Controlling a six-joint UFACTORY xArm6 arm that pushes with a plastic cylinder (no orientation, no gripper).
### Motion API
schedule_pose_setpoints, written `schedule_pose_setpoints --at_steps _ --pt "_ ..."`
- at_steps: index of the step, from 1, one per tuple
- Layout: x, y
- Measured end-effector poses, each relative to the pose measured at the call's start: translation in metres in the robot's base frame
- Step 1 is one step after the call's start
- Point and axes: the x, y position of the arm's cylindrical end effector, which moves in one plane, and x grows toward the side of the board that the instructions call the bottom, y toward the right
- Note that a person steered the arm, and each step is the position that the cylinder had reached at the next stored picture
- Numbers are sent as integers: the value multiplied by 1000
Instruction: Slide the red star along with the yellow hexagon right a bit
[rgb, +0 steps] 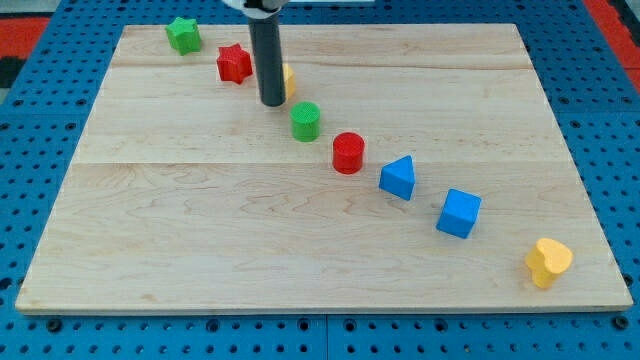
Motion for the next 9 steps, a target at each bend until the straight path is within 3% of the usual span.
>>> schedule_pose_setpoints --at_steps 1,3,4,5,6,7,8,9 --pt "-32 1" --pt "-23 -10" --pt "-18 -42" --pt "-38 -113" --pt "-57 -113" --pt "-58 -57" --pt "-58 -37" --pt "-63 -37"
